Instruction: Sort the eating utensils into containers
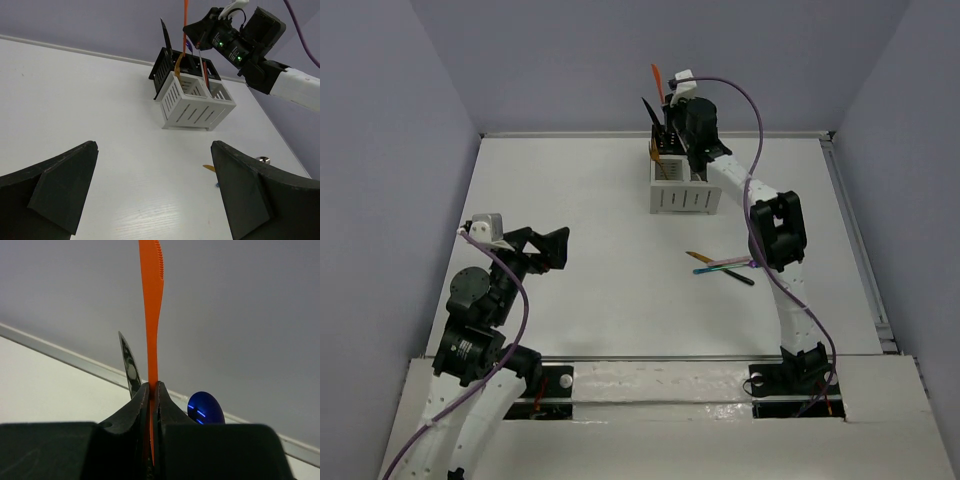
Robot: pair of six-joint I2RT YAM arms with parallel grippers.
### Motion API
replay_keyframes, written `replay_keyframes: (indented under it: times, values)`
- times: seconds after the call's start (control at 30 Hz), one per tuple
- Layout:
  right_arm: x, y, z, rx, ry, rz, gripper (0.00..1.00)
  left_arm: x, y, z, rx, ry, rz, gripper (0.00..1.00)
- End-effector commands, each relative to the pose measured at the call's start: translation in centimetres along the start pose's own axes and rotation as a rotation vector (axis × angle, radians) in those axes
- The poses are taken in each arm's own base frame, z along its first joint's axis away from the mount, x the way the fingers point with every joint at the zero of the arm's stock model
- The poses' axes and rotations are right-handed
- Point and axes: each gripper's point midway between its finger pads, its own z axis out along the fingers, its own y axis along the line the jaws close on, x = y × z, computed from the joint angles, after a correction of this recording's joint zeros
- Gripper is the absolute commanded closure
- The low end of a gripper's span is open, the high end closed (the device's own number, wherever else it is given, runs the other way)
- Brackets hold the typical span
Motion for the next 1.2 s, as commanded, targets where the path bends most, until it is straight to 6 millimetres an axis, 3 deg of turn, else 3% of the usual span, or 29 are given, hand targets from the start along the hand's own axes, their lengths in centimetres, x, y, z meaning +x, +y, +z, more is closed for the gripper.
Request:
replay_keyframes:
  times: [0.0,0.3,0.5,0.6,0.67,0.7,0.73,0.77,0.83,0.87,0.9,0.93,0.97,1.0,1.07,1.1,1.17]
  values:
    - [-2.0,-0.6,-0.2,0.006,-0.077,0.024,0.87,-1.1,-0.7,0.3,0.032,-0.042,0.001,0.01]
    - [-2.3,-0.8,-1.2,0.017,-0.084,0.027,0.58,-1.4,-0.6,0.2,0.027,-0.054,0.001,0.01]
    - [-4.3,-0.9,-2.0,0.013,-0.104,0.04,0.53,-1.5,-0.6,0.1,0.03,-0.061,0.0,0.01]
    - [-7.5,-1.0,-3.4,0.008,-0.138,0.058,0.53,-1.7,-0.7,0.0,0.033,-0.066,0.0,0.01]
    - [-8.8,-1.0,-4.3,0.008,-0.149,0.069,0.52,-1.8,-0.5,0.0,0.025,-0.071,0.001,0.01]
    - [-8.4,-0.9,-4.9,0.006,-0.131,0.081,0.52,-1.9,-0.5,-0.1,0.026,-0.074,0.002,0.01]
    - [-10.5,-1.1,-6.1,0.007,-0.157,0.087,0.52,-2.0,-0.5,-0.2,0.028,-0.078,0.003,0.01]
    - [-9.4,-1.1,-6.9,0.01,-0.119,0.106,0.52,-2.0,-0.6,-0.3,0.029,-0.081,0.002,0.01]
    - [-9.4,-1.1,-8.7,0.015,-0.099,0.141,0.52,-2.2,-0.6,-0.5,0.032,-0.09,0.001,0.01]
    - [-11.4,-1.5,-10.6,0.032,-0.111,0.167,0.52,-2.4,-0.7,-0.6,0.035,-0.095,0.002,0.01]
    - [-8.5,-1.1,-11.9,0.036,-0.04,0.215,0.52,-2.5,-0.8,-0.8,0.038,-0.104,0.0,0.01]
    - [-7.9,-1.0,-13.1,0.041,-0.019,0.244,0.53,-2.7,-0.8,-0.9,0.041,-0.109,0.002,0.01]
    - [-9.3,-1.3,-15.3,0.054,-0.028,0.272,0.53,-2.8,-0.9,-1.0,0.043,-0.115,0.0,0.01]
    - [-5.6,-0.9,-17.0,0.069,0.057,0.327,0.55,-2.9,-0.9,-1.1,0.045,-0.119,0.0,0.01]
    - [-3.3,-0.9,-19.6,0.098,0.121,0.376,0.55,-2.9,-0.9,-1.2,0.046,-0.122,0.0,0.01]
    - [-1.2,-1.2,-22.2,0.149,0.171,0.416,0.55,-2.9,-1.4,-1.5,0.074,-0.117,0.0,0.01]
    - [1.5,-2.2,-25.0,0.239,0.248,0.432,0.56,-2.8,-1.6,-1.6,0.084,-0.113,0.0,0.01]
